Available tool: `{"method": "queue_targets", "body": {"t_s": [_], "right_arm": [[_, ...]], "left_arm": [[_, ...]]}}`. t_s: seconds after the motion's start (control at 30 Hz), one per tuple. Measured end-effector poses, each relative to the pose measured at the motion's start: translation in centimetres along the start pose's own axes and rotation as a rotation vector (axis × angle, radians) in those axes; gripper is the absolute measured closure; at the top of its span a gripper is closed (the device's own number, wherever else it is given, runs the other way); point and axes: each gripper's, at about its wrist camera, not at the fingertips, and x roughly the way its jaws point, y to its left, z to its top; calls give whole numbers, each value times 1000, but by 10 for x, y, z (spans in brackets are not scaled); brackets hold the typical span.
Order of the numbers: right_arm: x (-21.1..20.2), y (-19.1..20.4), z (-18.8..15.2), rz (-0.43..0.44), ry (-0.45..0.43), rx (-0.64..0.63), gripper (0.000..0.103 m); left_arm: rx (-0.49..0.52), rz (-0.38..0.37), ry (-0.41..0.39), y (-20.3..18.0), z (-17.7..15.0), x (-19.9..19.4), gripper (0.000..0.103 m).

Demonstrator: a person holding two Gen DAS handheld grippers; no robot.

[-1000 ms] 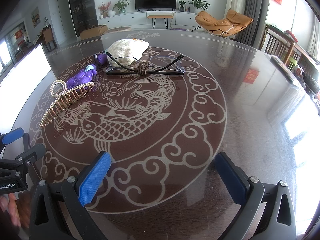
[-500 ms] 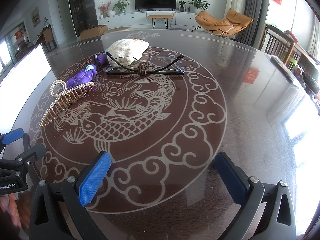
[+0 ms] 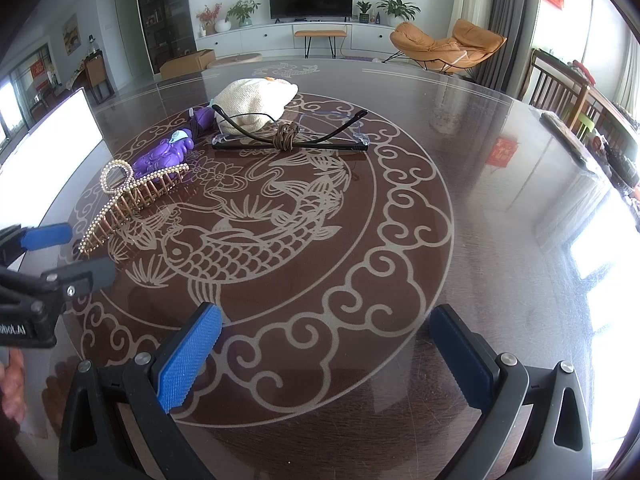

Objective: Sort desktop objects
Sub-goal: 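Close the left gripper on the pearl hair claw clip and lift it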

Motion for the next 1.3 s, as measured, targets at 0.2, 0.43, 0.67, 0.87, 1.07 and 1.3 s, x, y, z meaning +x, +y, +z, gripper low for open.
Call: {"method": "queue_targets", "body": {"t_s": [0.2,0.43,0.67,0.87,1.07,1.3], "right_arm": [[0,0,0,0,0,1,0],[0,0,0,0,0,1,0],[0,0,0,0,0,1,0],[0,0,0,0,0,1,0],[0,0,0,-1,0,1,0],[0,0,0,-1,0,1,0]], "left_arm": [[85,57,34,-16,37,26,0],[74,66,-83,-20,40,21,28],[-6,118,-119,-3,0,-2,46],[-106,161,-124,32,-47,-30,50],[-113,172,-139,40,-62,-33,27],[-77,151,-92,33,-61,-24,0]]}}
